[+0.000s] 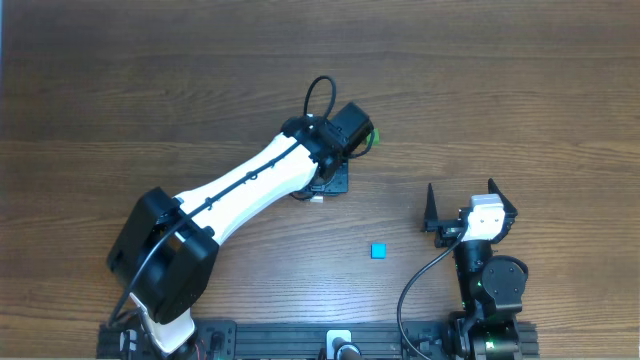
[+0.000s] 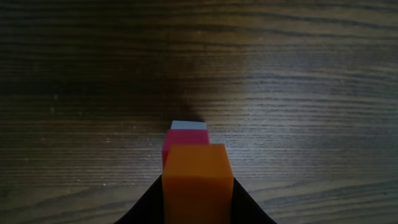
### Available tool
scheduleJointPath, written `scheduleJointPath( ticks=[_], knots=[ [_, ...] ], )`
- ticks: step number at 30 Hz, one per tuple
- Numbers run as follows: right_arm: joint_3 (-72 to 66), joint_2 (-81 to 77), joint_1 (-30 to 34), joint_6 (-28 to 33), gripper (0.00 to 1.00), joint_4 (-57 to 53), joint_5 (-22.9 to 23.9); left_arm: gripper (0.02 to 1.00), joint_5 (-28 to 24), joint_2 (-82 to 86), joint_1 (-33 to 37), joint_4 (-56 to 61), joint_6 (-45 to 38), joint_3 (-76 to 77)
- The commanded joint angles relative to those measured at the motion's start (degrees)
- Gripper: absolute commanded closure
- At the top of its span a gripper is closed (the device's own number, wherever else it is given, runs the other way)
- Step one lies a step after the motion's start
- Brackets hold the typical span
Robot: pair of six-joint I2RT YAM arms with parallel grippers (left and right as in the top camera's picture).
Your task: Stack Cubes
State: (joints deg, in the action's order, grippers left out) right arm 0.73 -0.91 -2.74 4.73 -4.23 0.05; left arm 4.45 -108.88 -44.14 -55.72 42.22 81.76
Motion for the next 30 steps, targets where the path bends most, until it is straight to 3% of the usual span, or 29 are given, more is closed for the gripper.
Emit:
scheduleJointPath(
  ticks=[1,30],
  knots=[
    [-0.44,0.59,0.35,0.07,0.009,0.09,-0.46,0.956,-0.52,-0.63,-0.26,0.11,-1.33,0.76],
    [-0.44,0.59,0.35,0.04,0.009,0.09,-0.46,0.952,0.94,-0.66,0.81,-0.48,0.22,-0.55]
  ],
)
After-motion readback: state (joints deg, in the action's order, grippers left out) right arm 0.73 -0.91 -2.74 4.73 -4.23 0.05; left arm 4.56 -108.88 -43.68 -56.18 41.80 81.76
